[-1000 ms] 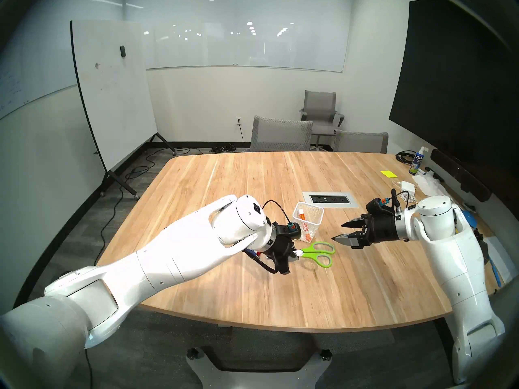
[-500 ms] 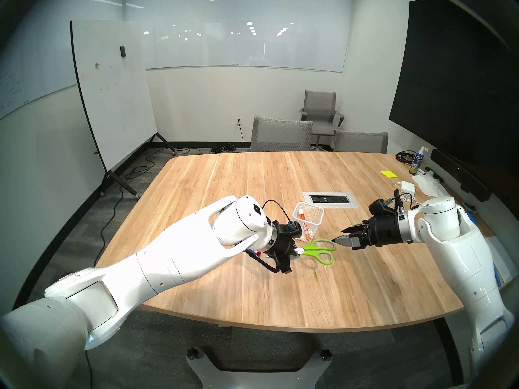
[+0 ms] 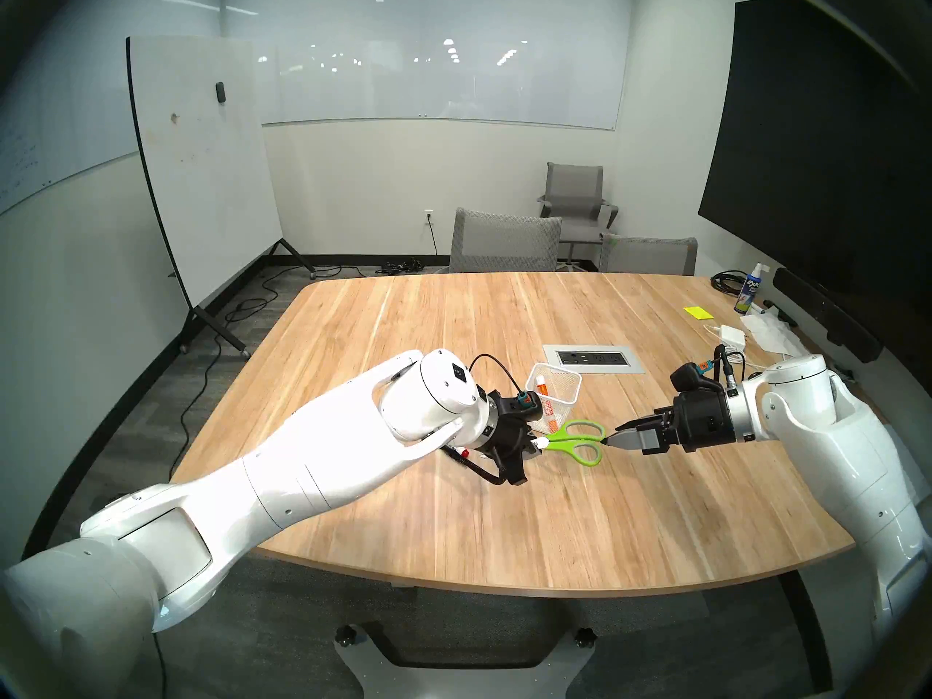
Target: Place the pen, the marker, and the scissors into the pen holder
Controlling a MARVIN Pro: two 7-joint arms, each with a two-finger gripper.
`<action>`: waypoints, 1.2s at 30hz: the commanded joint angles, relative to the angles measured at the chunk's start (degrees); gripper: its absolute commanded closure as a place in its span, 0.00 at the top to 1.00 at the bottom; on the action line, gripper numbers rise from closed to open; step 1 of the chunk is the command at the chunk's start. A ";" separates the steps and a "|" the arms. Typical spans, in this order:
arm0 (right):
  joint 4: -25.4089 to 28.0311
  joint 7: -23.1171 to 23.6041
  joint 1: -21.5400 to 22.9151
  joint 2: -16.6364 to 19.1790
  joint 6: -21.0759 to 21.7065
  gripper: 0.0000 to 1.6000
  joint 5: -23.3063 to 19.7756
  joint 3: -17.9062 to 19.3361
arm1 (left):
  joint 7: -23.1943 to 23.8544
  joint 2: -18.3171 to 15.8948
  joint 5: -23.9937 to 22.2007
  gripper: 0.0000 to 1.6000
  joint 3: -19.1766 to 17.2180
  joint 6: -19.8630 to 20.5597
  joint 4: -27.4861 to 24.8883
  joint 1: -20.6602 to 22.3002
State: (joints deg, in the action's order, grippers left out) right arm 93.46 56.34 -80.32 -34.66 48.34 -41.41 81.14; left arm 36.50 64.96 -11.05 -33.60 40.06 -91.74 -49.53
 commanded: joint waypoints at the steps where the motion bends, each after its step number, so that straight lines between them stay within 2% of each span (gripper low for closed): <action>1: -1.34 6.24 2.37 3.61 -2.95 1.00 -3.23 -2.83 | -0.82 0.69 -0.82 0.00 -1.58 -0.84 -1.52 0.01; 5: -2.92 8.97 3.78 3.46 -4.04 1.00 -2.39 -4.40 | -1.25 0.67 -1.23 0.00 -1.78 -0.93 -2.12 -0.15; 14: -4.75 9.35 5.88 3.18 -4.81 1.00 -3.42 -6.31 | -2.16 0.26 -2.00 0.00 -2.27 -0.88 -3.74 -0.69; 36: -6.54 7.28 9.94 1.15 -2.31 1.00 -6.65 -8.43 | -3.53 -1.52 -3.57 0.00 -2.62 -2.28 -7.24 -3.29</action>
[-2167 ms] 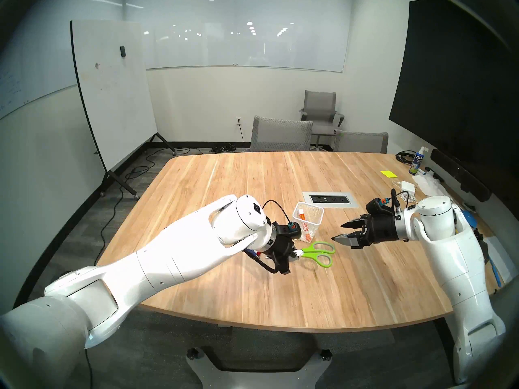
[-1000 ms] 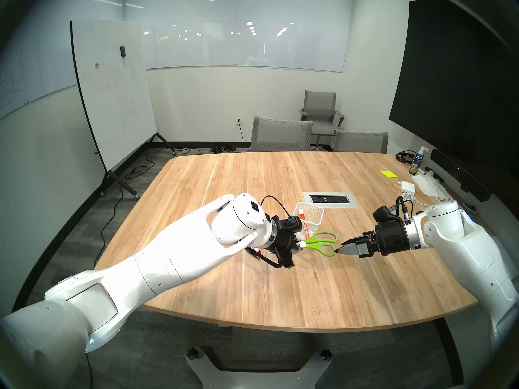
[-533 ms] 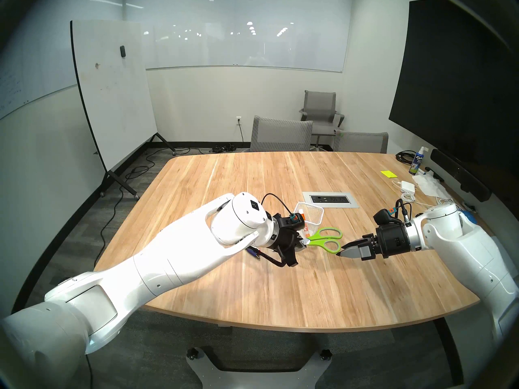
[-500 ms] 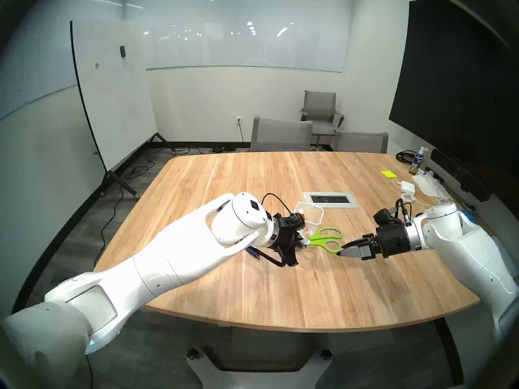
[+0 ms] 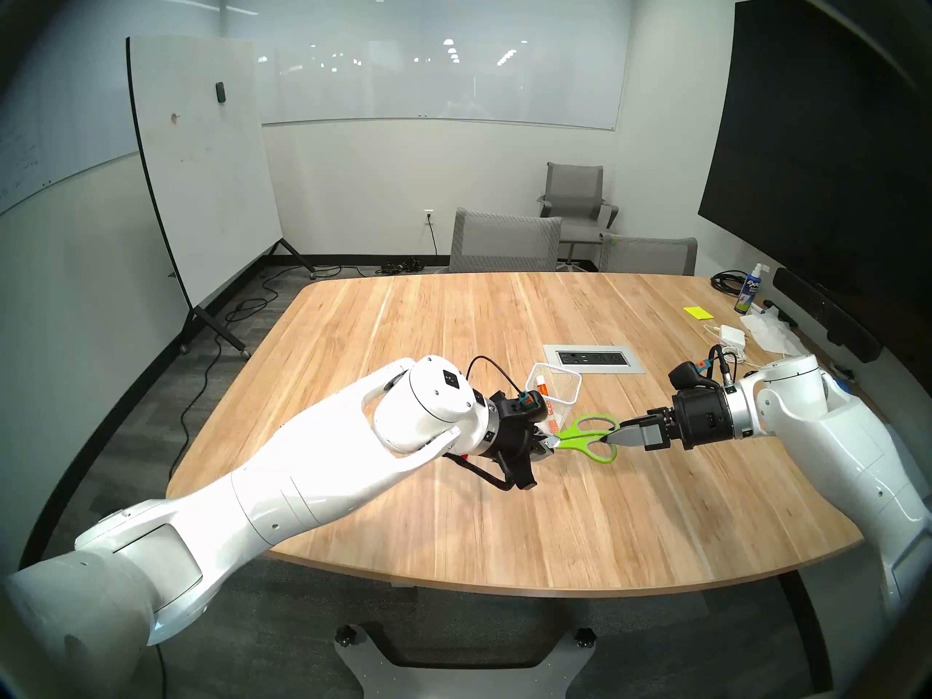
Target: Place the pen, the marker, and the scissors into the pen holder
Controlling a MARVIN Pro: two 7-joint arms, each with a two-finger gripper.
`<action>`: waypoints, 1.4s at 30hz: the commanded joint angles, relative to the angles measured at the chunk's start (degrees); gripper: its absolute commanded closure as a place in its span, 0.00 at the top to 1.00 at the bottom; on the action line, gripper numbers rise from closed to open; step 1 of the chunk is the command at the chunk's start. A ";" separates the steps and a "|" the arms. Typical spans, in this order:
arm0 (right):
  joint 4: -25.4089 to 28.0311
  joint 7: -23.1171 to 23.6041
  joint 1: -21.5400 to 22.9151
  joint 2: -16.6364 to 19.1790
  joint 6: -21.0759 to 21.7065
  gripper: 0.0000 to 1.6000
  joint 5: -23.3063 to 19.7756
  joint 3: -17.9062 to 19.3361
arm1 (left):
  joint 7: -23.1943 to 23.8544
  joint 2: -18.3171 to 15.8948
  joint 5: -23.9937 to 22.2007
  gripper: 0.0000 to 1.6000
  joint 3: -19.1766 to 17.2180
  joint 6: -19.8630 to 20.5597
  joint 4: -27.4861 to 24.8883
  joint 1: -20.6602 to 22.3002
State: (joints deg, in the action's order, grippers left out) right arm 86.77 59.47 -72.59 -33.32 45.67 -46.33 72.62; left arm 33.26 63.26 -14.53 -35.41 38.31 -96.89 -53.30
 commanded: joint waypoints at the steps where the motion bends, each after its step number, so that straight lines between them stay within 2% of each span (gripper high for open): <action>1: 0.11 4.14 2.25 -0.27 0.54 1.00 -2.00 0.06 | -0.56 0.16 -0.08 0.00 -0.88 -0.72 -2.17 0.30; 12: -0.17 3.09 2.71 -0.37 1.36 1.00 -4.10 -0.86 | -2.63 -1.21 -1.49 0.00 -2.58 -2.99 -4.26 -2.07; 30: -1.17 2.23 3.87 -0.59 2.46 1.00 -6.86 -1.41 | -3.82 -1.81 -2.02 0.00 -2.84 -4.76 -5.03 -3.53; 31: -1.17 2.16 3.91 -0.58 2.47 0.93 -6.99 -1.49 | -3.87 -1.84 -2.06 0.00 -2.83 -4.79 -5.08 -3.56; 32: -1.17 2.16 3.91 -0.58 2.47 0.93 -6.99 -1.49 | -3.87 -1.84 -2.06 0.00 -2.83 -4.79 -5.08 -3.56; 33: -1.17 2.10 3.96 -0.56 2.48 0.86 -7.16 -1.59 | -3.94 -1.88 -2.10 0.00 -2.81 -4.81 -5.13 -3.58; 34: -1.12 1.91 3.95 -0.54 2.48 0.70 -7.39 -1.66 | -3.99 -1.88 -2.11 0.00 -2.80 -4.85 -5.15 -3.61; 35: -1.17 2.08 4.01 -0.55 2.46 0.49 -7.34 -1.72 | -4.04 -1.90 -2.13 0.00 -2.78 -4.89 -5.16 -3.62; 42: -1.08 1.85 4.04 -0.28 2.29 0.29 -7.95 -2.16 | -4.24 -1.95 -2.27 0.00 -2.62 -5.34 -5.09 -3.67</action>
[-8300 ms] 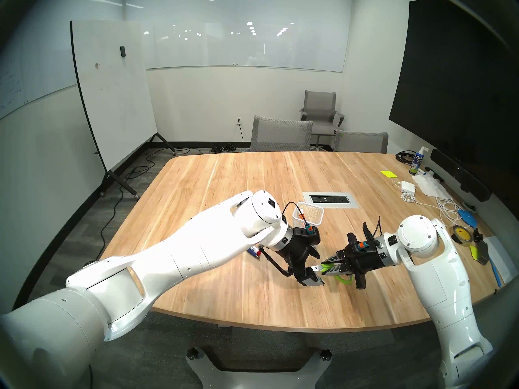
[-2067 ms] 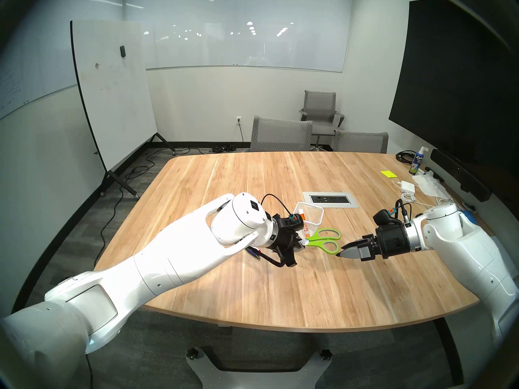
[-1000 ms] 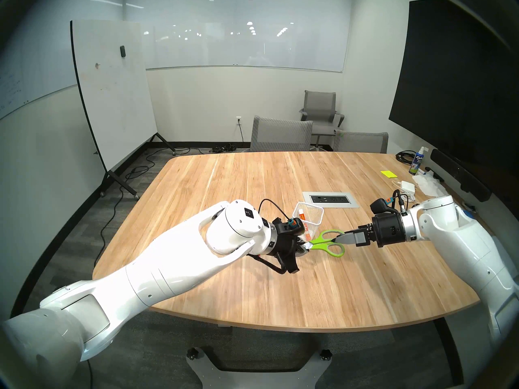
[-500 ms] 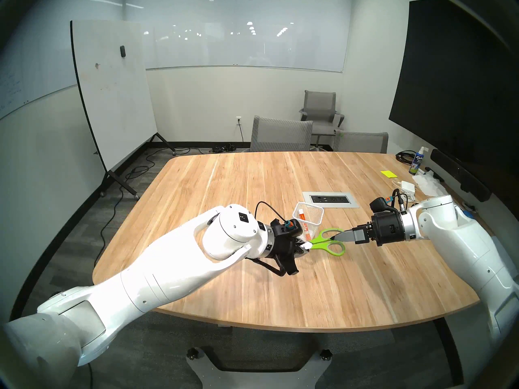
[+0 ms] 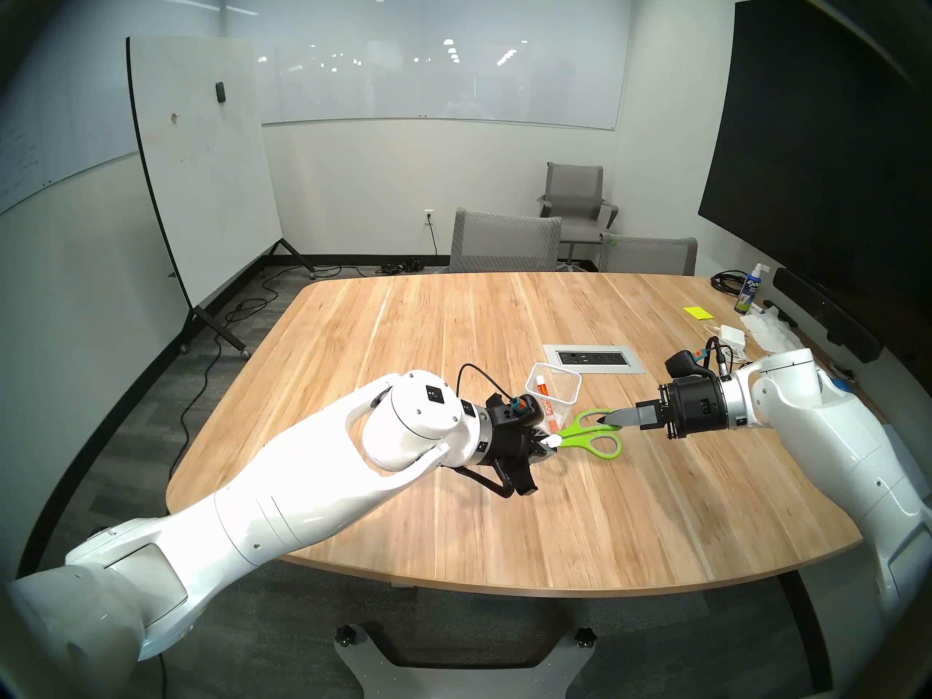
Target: Place the pen, the marker, and the scissors into the pen holder
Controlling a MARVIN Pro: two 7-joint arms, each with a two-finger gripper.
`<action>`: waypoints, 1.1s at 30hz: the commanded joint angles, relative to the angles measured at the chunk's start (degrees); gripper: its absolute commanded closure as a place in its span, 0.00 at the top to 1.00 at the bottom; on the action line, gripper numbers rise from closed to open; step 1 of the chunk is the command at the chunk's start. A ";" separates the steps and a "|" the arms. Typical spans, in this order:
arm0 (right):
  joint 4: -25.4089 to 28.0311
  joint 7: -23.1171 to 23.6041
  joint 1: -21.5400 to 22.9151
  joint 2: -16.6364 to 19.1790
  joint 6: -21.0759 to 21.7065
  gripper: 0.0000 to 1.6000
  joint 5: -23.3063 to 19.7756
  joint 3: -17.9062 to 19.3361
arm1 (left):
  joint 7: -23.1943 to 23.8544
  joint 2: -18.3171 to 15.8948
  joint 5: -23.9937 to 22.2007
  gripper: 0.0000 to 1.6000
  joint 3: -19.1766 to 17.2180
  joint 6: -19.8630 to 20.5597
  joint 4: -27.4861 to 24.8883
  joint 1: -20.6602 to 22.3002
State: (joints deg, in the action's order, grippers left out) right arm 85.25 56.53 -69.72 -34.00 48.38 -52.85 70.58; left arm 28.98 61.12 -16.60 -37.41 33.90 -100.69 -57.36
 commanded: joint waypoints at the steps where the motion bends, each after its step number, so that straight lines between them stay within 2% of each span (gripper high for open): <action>1: 0.44 4.78 1.18 0.43 -0.45 0.27 -1.50 -0.16 | 0.03 0.20 -0.21 0.00 -0.58 -0.94 -1.29 0.40; 7: 0.27 4.57 1.29 0.62 -0.63 0.10 -1.88 -0.54 | 0.13 0.21 -0.35 0.00 -0.38 -0.76 -1.22 0.63; 8: 0.23 4.52 1.30 0.61 -0.66 0.03 -1.92 -0.58 | 0.14 0.21 -0.38 0.00 -0.37 -0.73 -1.20 0.66; 10: 0.19 4.42 1.33 0.65 -0.76 0.00 -2.02 -0.68 | 0.20 0.23 -0.43 0.00 -0.33 -0.69 -1.16 0.73; 11: 0.21 4.30 1.30 0.67 -0.82 0.00 -2.05 -0.68 | 0.35 0.20 -0.46 0.07 -0.29 -0.76 -1.12 0.81; 13: 0.32 4.02 1.22 0.74 -0.92 0.00 -2.15 -0.65 | 0.51 0.07 -0.46 0.38 -0.23 -0.82 -1.26 0.92; 14: 0.32 4.02 1.22 0.74 -0.92 0.00 -2.15 -0.65 | 0.51 0.07 -0.46 0.38 -0.23 -0.82 -1.26 0.92; 15: 0.34 3.88 1.20 0.76 -0.95 0.00 -2.22 -0.64 | 0.59 0.02 -0.44 0.47 -0.22 -0.82 -1.34 0.97; 16: 0.36 3.71 1.20 0.76 -1.01 0.00 -2.27 -0.66 | 0.81 -0.11 -0.35 0.98 -0.20 -1.01 -1.42 1.03; 25: 0.64 2.87 0.96 0.82 -1.73 0.00 -2.17 -0.49 | 1.27 -0.56 -0.11 1.00 -0.31 -1.02 -1.90 1.06; 33: 0.49 1.79 2.00 0.84 -3.09 0.00 -1.28 0.02 | 1.09 -2.60 0.08 1.00 -0.53 -0.02 -4.48 0.14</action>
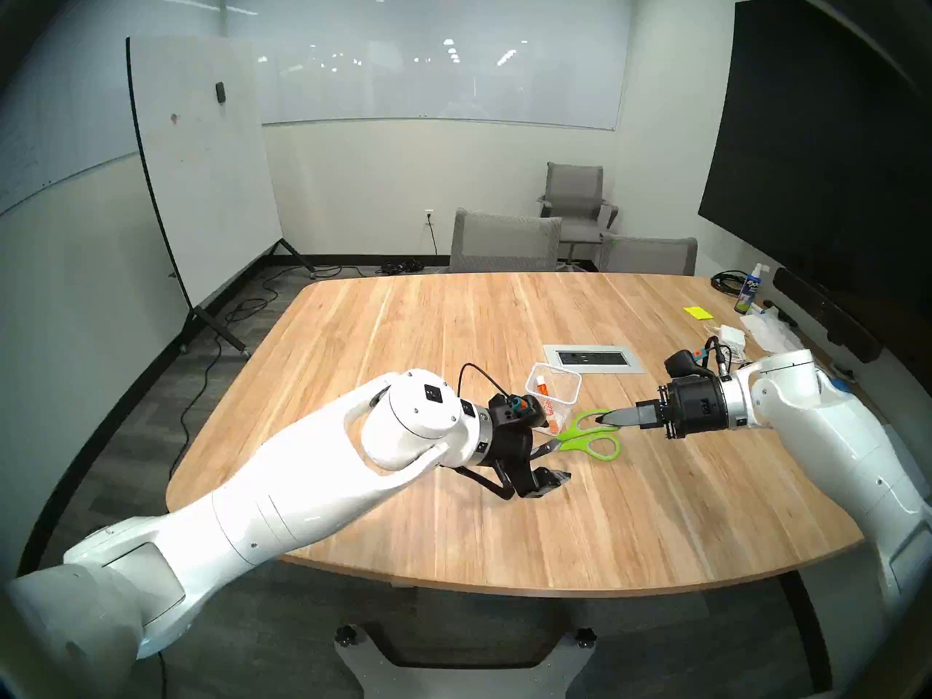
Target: Place the pen, the marker, and the scissors into the pen holder
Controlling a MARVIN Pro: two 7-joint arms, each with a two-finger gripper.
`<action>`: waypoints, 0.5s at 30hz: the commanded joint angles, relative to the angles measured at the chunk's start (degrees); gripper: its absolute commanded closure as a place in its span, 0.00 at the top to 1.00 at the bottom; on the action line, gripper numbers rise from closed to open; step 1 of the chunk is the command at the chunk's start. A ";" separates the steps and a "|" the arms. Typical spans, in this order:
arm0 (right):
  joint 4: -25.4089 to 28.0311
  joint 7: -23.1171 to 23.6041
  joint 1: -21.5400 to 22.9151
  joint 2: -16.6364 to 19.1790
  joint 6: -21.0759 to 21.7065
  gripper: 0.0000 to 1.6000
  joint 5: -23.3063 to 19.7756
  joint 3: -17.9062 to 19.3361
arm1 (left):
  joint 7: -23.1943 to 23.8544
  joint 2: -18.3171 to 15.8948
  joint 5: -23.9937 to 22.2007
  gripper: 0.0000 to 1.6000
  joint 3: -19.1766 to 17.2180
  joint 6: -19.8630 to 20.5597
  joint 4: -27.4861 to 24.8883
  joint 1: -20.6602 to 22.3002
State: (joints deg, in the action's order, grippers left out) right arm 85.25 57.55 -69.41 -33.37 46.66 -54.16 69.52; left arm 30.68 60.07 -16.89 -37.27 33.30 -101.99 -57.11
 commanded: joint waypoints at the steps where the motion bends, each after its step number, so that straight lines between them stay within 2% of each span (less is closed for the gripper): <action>1: 0.55 0.60 1.89 0.26 -1.62 0.00 0.27 1.17 | -0.85 -2.13 0.32 1.00 -0.81 0.76 -3.79 -0.58; 8: 0.15 -0.10 3.78 0.16 -2.23 0.00 1.48 1.44 | -2.33 -5.19 0.42 1.00 -0.91 2.81 -7.33 -2.92; 15: 0.10 -0.87 5.52 0.07 -3.06 0.00 3.02 1.91 | -3.52 -7.08 -0.07 1.00 -2.27 2.95 -9.42 -4.20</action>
State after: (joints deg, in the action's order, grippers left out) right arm 85.22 57.37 -67.29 -33.32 44.47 -51.77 70.18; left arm 28.20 54.89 -16.59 -37.97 36.19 -108.22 -60.37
